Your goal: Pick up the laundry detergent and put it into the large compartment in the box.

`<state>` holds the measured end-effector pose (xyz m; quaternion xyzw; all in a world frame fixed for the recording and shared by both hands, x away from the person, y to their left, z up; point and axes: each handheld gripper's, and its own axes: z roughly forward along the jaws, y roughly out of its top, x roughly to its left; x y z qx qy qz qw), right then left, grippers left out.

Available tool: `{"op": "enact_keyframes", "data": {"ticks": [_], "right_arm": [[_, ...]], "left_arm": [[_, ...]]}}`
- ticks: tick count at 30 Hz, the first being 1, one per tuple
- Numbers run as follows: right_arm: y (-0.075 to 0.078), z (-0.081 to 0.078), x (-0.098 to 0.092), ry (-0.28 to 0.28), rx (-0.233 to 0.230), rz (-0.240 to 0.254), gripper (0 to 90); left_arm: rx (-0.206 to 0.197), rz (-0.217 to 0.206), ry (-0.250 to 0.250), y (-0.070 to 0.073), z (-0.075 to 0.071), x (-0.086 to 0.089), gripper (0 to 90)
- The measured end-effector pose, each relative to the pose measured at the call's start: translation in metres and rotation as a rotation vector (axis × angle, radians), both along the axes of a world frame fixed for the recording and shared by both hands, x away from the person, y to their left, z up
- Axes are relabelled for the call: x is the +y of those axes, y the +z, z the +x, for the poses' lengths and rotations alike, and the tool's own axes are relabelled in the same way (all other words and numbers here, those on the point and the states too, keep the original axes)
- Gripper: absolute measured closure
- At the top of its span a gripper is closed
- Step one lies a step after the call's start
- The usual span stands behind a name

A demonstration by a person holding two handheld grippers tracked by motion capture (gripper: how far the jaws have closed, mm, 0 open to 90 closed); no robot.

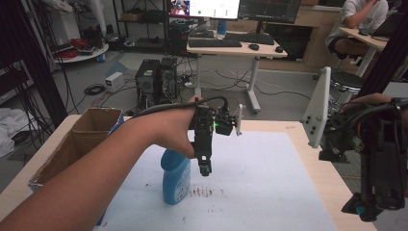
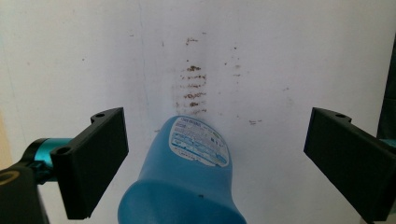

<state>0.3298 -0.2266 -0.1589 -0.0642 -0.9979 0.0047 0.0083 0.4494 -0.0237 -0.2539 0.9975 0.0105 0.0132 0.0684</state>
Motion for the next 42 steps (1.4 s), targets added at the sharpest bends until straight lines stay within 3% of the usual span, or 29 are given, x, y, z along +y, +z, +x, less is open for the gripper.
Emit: {"op": "enact_keyframes", "data": {"ticks": [15,26,31,37,42], "right_arm": [[-0.003,-0.005,-0.002,0.003,-0.008,0.012,2.6],[-0.002,-0.010,0.000,0.015,-0.016,0.017,2.6],[0.000,-0.014,0.001,0.014,-0.022,0.017,2.6],[0.000,-0.017,0.004,0.025,-0.022,0.016,2.6],[-0.001,-0.017,0.006,0.028,-0.025,0.015,2.6]], "left_arm": [[-0.009,0.007,0.008,0.001,-0.003,0.000,6.3],[-0.007,-0.009,0.030,0.012,-0.015,0.006,6.3],[-0.010,-0.035,0.082,0.024,-0.022,0.014,6.3],[-0.009,-0.034,0.147,0.030,-0.026,0.021,6.3],[0.017,-0.054,0.200,0.037,-0.028,0.027,6.3]]}}
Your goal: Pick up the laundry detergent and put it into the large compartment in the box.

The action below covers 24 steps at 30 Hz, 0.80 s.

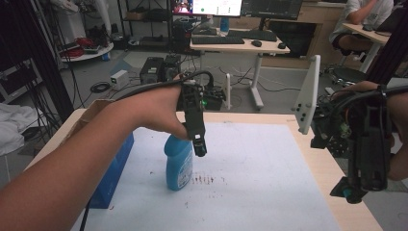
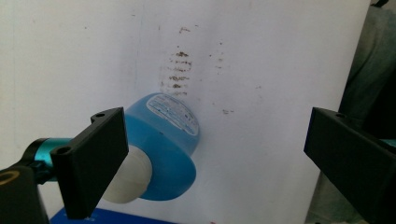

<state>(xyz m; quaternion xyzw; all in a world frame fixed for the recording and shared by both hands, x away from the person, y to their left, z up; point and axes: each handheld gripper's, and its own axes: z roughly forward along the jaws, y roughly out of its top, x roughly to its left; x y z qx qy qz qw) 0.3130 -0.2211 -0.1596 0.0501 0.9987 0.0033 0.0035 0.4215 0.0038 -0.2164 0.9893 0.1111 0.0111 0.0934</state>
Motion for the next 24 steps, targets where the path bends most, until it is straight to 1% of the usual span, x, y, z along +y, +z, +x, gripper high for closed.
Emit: {"op": "enact_keyframes", "data": {"ticks": [1,3,5,7,9,12,13,14,16,18,19,20,21,22,23,24], "right_arm": [[0.000,0.000,0.000,0.004,0.000,0.001,2.6],[0.000,0.001,0.002,0.005,0.000,0.000,2.6],[0.000,0.001,0.003,0.007,0.000,0.000,2.6],[0.001,0.001,0.004,0.010,-0.001,0.002,2.6],[0.001,0.001,0.005,0.013,-0.003,0.001,2.6],[0.001,0.001,0.006,0.014,-0.003,0.001,2.6],[0.001,0.001,0.006,0.016,-0.004,0.001,2.6],[0.001,0.001,0.007,0.013,-0.004,-0.001,2.6],[0.001,0.000,0.007,0.012,-0.002,-0.002,2.6],[0.001,0.000,0.008,0.012,-0.001,-0.003,2.6],[0.000,0.000,0.008,0.013,-0.001,-0.001,2.6],[0.000,0.000,0.008,0.013,-0.001,-0.001,2.6],[0.000,0.001,0.009,0.015,-0.003,-0.002,2.6],[0.000,0.001,0.009,0.017,-0.001,-0.001,2.6],[-0.001,0.002,0.009,0.018,-0.001,-0.001,2.6],[-0.001,0.002,0.009,0.018,-0.001,-0.001,2.6]], "left_arm": [[-0.005,-0.010,0.022,0.003,-0.001,0.004,6.3],[-0.007,-0.007,0.028,0.005,-0.001,0.005,6.3],[-0.018,-0.005,0.048,0.007,-0.001,0.008,6.3],[-0.013,-0.002,0.081,0.010,0.000,0.012,6.3],[0.013,0.002,0.118,0.011,0.001,0.016,6.3],[0.027,0.021,0.195,0.014,0.002,0.022,6.3],[0.034,0.023,0.213,0.014,0.003,0.024,6.3],[0.036,0.024,0.229,0.015,0.004,0.027,6.3],[0.026,0.024,0.275,0.016,0.006,0.031,6.3],[0.033,0.023,0.318,0.015,0.008,0.034,6.3],[0.034,0.021,0.335,0.015,0.009,0.036,6.3],[0.034,0.021,0.335,0.015,0.009,0.036,6.3],[0.032,0.019,0.364,0.014,0.011,0.038,6.3],[0.027,0.019,0.371,0.014,0.011,0.038,6.3],[0.022,0.009,0.396,0.013,0.013,0.040,6.3],[0.021,0.000,0.406,0.012,0.014,0.041,6.3]]}}
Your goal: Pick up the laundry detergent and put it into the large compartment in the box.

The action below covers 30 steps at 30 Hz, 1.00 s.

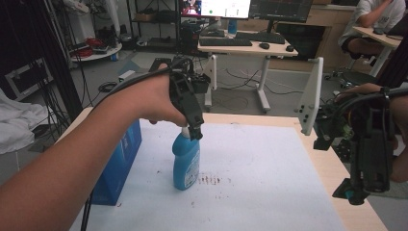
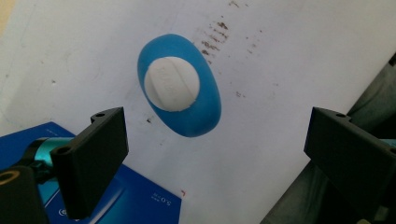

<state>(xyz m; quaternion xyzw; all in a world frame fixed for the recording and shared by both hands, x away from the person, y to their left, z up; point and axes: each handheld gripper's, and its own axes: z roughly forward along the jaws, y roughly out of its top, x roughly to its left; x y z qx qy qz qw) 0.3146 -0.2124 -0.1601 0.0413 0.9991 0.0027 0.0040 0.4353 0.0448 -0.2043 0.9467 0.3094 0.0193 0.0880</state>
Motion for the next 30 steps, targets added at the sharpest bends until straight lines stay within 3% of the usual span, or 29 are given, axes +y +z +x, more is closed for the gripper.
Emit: {"op": "enact_keyframes", "data": {"ticks": [1,4,8,19,30], "right_arm": [[0.000,0.000,0.000,-0.002,0.000,-0.001,2.6],[-0.001,0.001,0.000,-0.005,0.002,0.000,2.6],[-0.002,0.003,0.000,-0.006,0.005,-0.001,2.6],[-0.004,0.005,0.000,-0.004,0.007,0.004,2.6],[-0.007,0.005,-0.001,0.000,0.011,0.007,2.6]], "left_arm": [[0.001,-0.022,0.029,-0.002,0.002,0.003,6.3],[-0.005,-0.025,0.050,-0.005,0.004,0.004,6.3],[0.007,-0.064,0.106,-0.016,0.008,0.008,6.3],[0.010,-0.062,0.218,-0.040,0.012,0.009,6.3],[0.019,-0.051,0.255,-0.057,0.018,0.005,6.3]]}}
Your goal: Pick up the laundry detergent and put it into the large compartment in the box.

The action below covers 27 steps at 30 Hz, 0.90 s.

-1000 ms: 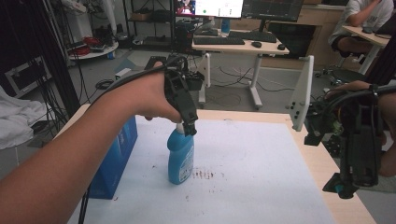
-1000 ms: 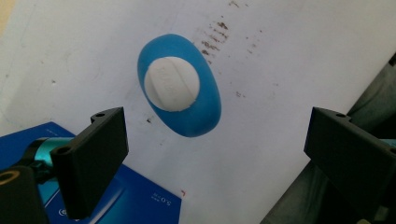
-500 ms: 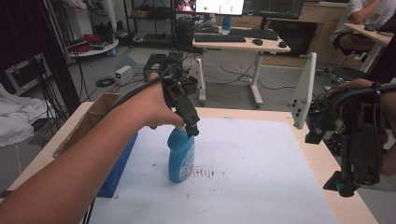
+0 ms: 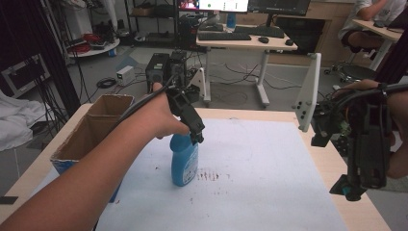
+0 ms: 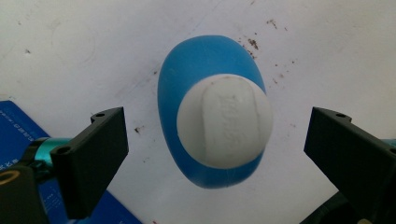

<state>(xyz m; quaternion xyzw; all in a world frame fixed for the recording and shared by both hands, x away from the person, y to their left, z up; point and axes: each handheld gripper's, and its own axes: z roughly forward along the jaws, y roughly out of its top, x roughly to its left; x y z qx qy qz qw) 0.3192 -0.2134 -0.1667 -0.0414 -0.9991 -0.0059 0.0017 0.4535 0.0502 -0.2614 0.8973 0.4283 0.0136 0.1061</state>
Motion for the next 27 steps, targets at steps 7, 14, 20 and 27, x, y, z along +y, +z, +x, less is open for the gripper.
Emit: {"op": "enact_keyframes", "data": {"ticks": [7,14,20,27], "right_arm": [[0.000,0.003,-0.004,-0.011,-0.001,0.015,2.6],[0.000,0.005,-0.006,-0.014,-0.001,0.011,2.6],[-0.002,0.006,-0.007,-0.013,0.003,0.008,2.6],[-0.004,0.006,-0.007,-0.017,0.009,0.005,2.6]], "left_arm": [[0.002,0.010,-0.007,-0.012,0.003,-0.004,6.3],[-0.006,0.026,0.001,-0.017,0.006,-0.007,6.3],[-0.024,0.044,0.016,-0.023,0.008,-0.009,6.3],[-0.026,0.043,0.035,-0.029,0.010,-0.009,6.3]]}}
